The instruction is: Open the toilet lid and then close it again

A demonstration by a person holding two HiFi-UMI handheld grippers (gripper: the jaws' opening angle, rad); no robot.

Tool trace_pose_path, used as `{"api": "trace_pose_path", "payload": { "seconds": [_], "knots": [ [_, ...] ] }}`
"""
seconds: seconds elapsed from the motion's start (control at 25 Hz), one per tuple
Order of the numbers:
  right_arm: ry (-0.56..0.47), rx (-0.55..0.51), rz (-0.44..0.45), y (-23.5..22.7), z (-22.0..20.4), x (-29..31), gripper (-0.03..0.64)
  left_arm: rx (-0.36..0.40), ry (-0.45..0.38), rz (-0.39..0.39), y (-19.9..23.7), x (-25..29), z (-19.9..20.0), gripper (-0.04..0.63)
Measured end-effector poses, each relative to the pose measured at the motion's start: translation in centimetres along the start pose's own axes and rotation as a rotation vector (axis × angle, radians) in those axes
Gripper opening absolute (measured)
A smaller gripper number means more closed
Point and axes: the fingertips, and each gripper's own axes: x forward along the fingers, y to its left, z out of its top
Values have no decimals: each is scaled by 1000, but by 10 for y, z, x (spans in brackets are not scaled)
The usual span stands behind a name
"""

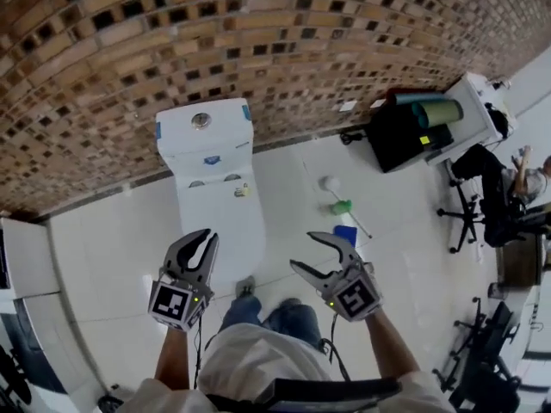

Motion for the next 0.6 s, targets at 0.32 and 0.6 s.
{"api": "trace_pose_path", "payload": {
  "seconds": [0.32,0.6],
  "knots": [
    [1,-317,496,9,-57,66,268,-121,12,427,2,-31,-42,44],
    [-31,-502,796,39,-140,90,268,-251,14,721,-49,-49,-107,44]
  ]
}}
